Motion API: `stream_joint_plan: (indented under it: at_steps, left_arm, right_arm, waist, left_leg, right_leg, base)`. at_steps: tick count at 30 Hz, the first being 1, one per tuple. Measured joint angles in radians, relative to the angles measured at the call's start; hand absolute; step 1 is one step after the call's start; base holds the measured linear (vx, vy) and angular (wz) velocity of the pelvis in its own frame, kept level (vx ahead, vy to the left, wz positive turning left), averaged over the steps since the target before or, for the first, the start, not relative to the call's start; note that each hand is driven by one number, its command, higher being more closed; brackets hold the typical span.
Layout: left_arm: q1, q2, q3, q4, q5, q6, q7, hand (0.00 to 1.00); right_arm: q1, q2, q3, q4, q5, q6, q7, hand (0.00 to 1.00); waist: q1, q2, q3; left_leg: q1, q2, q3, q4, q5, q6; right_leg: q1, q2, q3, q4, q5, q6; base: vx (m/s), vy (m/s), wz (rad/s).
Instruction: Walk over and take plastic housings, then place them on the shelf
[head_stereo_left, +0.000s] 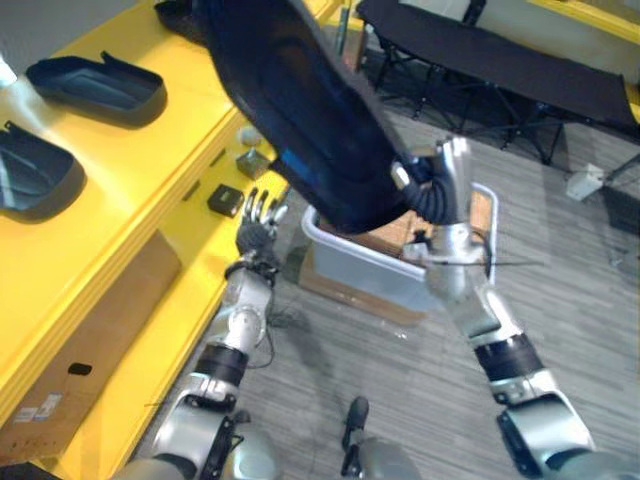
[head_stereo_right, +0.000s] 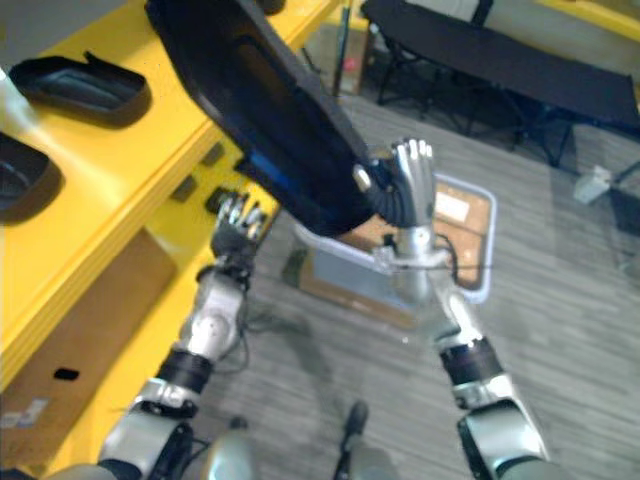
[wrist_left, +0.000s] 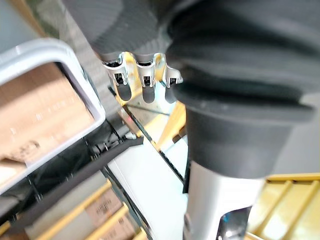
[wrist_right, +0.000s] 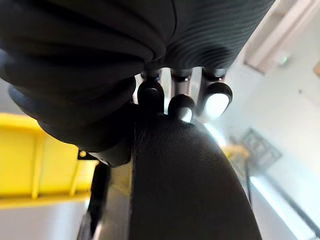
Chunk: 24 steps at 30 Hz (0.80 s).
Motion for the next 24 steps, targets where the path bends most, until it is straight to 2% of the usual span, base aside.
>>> stream_joint_plan:
  at_steps: [2, 5, 10, 12, 14, 17, 21, 24]
  left_arm:
    - [0.019, -0.004, 0.006, 0.023, 0.070, 0.010, 0.023, 0.00]
    - [0.050, -0.011, 0.010, 0.062, 0.109, 0.029, 0.052, 0.00]
    - [0.073, -0.020, 0.011, 0.104, 0.092, 0.026, 0.050, 0.00]
    - [0.074, -0.022, 0.018, 0.108, 0.007, 0.003, 0.001, 0.00]
    - [0.081, -0.022, 0.027, 0.108, -0.103, -0.036, -0.095, 0.00]
    - [0.098, -0.026, 0.029, 0.106, -0.209, -0.097, -0.211, 0.00]
    - [0.104, -0.034, 0.037, 0.081, -0.337, -0.141, -0.343, 0.00]
    - [0.105, -0.052, 0.040, 0.040, -0.416, -0.169, -0.413, 0.00]
  right_arm:
    - [0.000, -0.001, -0.014, -0.021, 0.001, -0.013, -0.003, 1.00]
    - [0.000, -0.002, -0.030, -0.048, 0.009, -0.031, -0.003, 1.00]
    - [0.011, -0.002, -0.037, -0.062, 0.012, -0.037, 0.000, 1.00]
    - [0.023, -0.002, -0.037, -0.062, 0.011, -0.037, 0.010, 1.00]
    - [0.053, -0.002, -0.037, -0.060, 0.008, -0.037, 0.012, 1.00]
    - [0.072, -0.002, -0.037, -0.053, 0.005, -0.037, 0.010, 1.00]
    - [0.072, 0.000, -0.037, -0.013, -0.002, -0.037, 0.006, 1.00]
    - [0.073, 0.000, -0.036, 0.015, -0.003, -0.036, 0.006, 1.00]
  waist:
    - [-0.005, 0.000, -0.008]
    - [-0.011, -0.001, -0.016]
    - [-0.012, -0.004, -0.021]
    - [-0.012, -0.004, -0.022]
    - [-0.012, -0.004, -0.029]
    - [-0.013, -0.003, -0.053]
    - [-0.012, -0.004, -0.064]
    - [-0.010, -0.004, -0.064]
  left_leg:
    - [0.002, 0.000, 0.000, -0.006, 0.002, 0.000]
    - [0.008, 0.000, 0.002, -0.017, 0.006, -0.001]
    - [0.017, 0.000, 0.008, -0.022, 0.006, -0.001]
    - [0.023, -0.001, 0.008, -0.028, 0.009, -0.002]
    - [0.038, -0.004, 0.008, -0.052, 0.018, -0.002]
    - [0.045, -0.004, 0.008, -0.069, 0.024, -0.004]
    - [0.055, -0.008, 0.005, -0.091, 0.039, -0.004]
    - [0.063, -0.013, 0.005, -0.107, 0.048, -0.004]
  right_leg:
    - [0.000, 0.000, 0.000, 0.000, -0.002, 0.003]
    - [0.000, 0.001, 0.000, 0.000, -0.003, 0.003]
    - [0.003, 0.000, 0.007, 0.000, -0.003, 0.003]
    - [0.007, 0.000, 0.007, 0.000, -0.003, 0.004]
    - [0.018, -0.003, 0.003, -0.001, -0.008, 0.005]
    - [0.016, -0.004, 0.000, -0.001, -0.012, 0.003]
    - [0.016, -0.010, -0.006, -0.001, -0.013, 0.002]
    - [0.017, -0.013, -0.008, -0.001, -0.012, 0.002]
  base:
    - [0.00, 0.000, 0.00]
    - [0.00, 0.000, 0.00]
    - [0.00, 0.015, -0.03]
    - [0.00, 0.000, 0.00]
    - [-0.02, 0.012, 0.05]
    - [0.00, 0.002, 0.01]
    - [0.00, 0.006, 0.03]
    - [-0.01, 0.004, 0.01]
